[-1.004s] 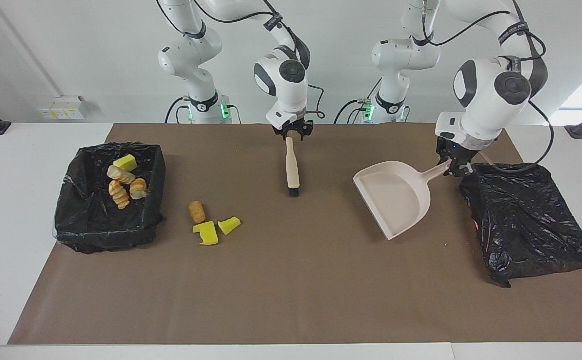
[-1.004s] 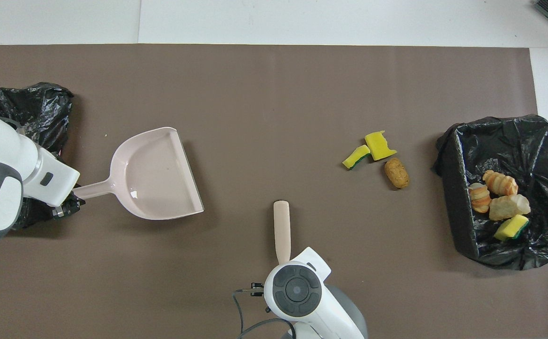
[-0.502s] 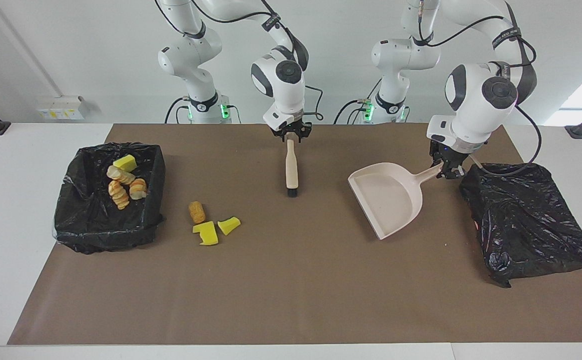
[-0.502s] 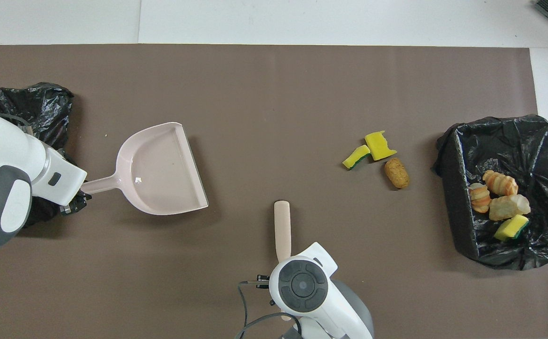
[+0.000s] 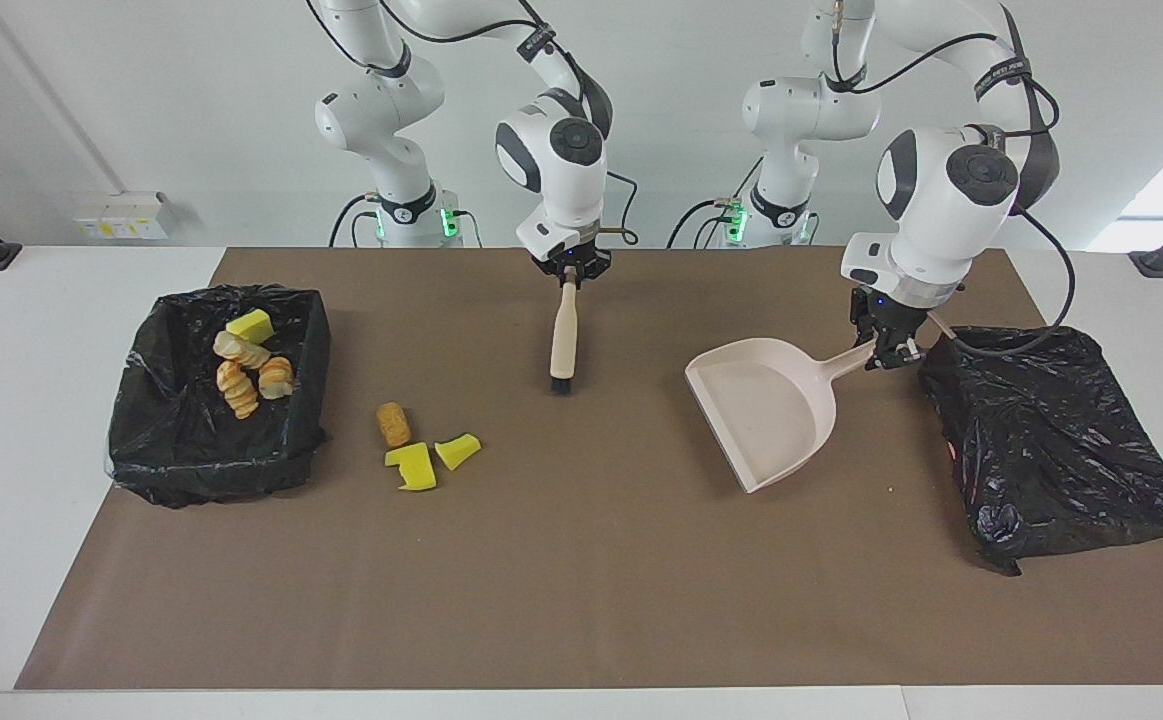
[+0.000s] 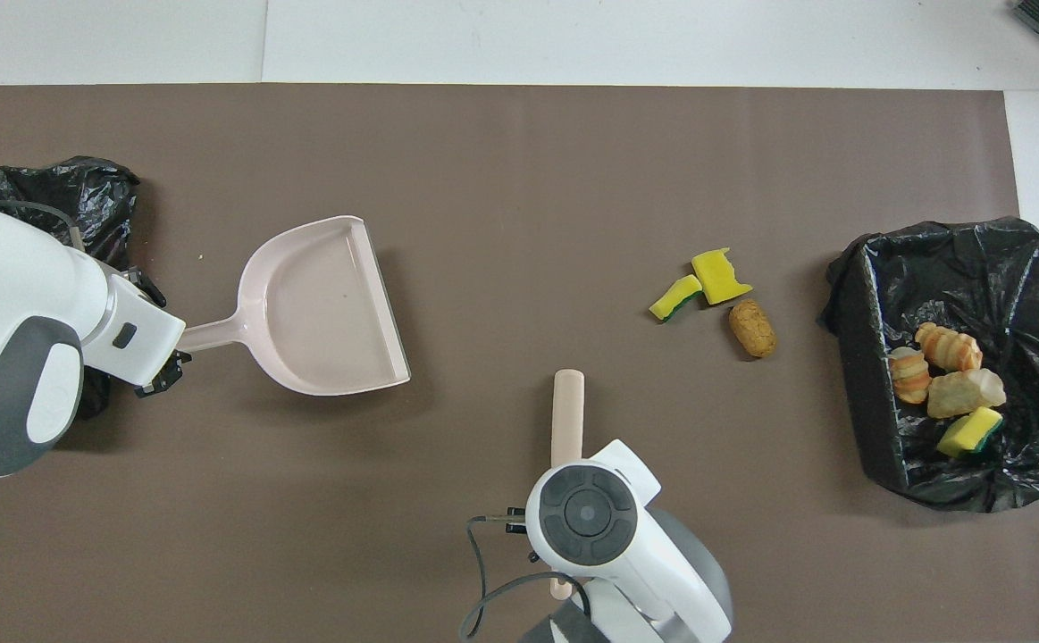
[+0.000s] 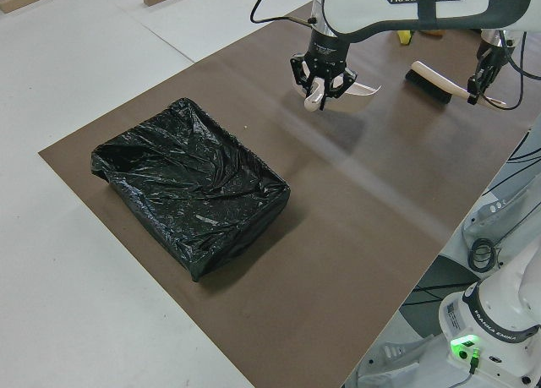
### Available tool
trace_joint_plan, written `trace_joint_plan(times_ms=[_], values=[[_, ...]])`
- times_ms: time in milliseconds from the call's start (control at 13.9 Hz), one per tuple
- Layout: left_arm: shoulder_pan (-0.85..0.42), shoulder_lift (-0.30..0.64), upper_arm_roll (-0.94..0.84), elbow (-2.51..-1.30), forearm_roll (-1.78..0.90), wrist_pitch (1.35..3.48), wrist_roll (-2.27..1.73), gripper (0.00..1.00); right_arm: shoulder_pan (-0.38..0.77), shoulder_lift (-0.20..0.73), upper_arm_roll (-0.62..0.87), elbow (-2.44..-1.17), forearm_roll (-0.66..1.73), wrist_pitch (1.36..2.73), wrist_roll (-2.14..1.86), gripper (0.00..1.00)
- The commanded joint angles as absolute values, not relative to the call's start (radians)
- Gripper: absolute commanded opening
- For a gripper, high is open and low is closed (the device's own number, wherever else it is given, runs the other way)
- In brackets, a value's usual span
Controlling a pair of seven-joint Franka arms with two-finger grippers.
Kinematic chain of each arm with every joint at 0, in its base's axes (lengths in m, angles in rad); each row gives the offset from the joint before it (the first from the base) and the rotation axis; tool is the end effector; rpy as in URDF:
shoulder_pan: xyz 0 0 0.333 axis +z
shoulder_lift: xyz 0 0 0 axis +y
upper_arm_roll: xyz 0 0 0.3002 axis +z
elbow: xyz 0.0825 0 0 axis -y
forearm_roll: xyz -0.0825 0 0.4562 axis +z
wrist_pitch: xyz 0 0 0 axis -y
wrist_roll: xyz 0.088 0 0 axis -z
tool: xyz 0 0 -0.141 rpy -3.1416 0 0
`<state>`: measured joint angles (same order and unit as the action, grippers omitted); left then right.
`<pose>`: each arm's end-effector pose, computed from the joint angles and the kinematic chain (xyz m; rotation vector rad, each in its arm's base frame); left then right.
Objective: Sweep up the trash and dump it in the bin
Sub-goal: 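Grasp the brush with the right gripper while the left gripper lowers the dustpan, then move the brush behind the remaining pieces with the right gripper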
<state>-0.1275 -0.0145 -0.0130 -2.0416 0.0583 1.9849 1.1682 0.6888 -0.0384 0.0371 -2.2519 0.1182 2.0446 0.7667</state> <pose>0.6009 -0.0795 0.3630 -2.4478 1.9259 0.0979 0.4039 0.3718 0.2754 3.0815 -0.1601 -0.2956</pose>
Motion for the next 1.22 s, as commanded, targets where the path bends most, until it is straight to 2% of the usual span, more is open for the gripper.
trace_joint_plan(times_ms=[0, 143, 359, 574, 861, 1148], values=[[-0.169, -0.02, -0.002, -2.048, 0.051, 2.002, 1.175, 0.0, 0.596, -0.107, 0.04, -2.211, 0.06, 1.938, 0.686, 0.0], [-0.219, -0.014, -0.002, -2.056, 0.049, 2.005, 1.158, 0.0, 0.546, -0.106, 0.041, -2.192, -0.03, 1.867, 0.663, 0.0], [-0.264, 0.012, -0.002, -2.056, 0.049, 2.034, 1.085, 0.0, 0.46, -0.098, 0.043, -2.2, -0.124, 1.864, 0.657, 0.0], [-0.351, 0.046, -0.002, -2.054, 0.049, 2.097, 0.936, 0.0, 0.326, -0.077, 0.044, -2.201, -0.224, 1.891, 0.521, 0.0], [-0.387, 0.049, -0.003, -2.049, 0.049, 2.103, 0.861, 0.0, 0.155, -0.063, 0.046, -2.238, -0.331, 2.014, 0.297, 0.0], [-0.416, 0.078, -0.003, -2.052, 0.049, 2.117, 0.819, 0.0, 0.124, 0.012, 0.048, -2.255, -0.333, 2.085, 0.232, 0.0]])
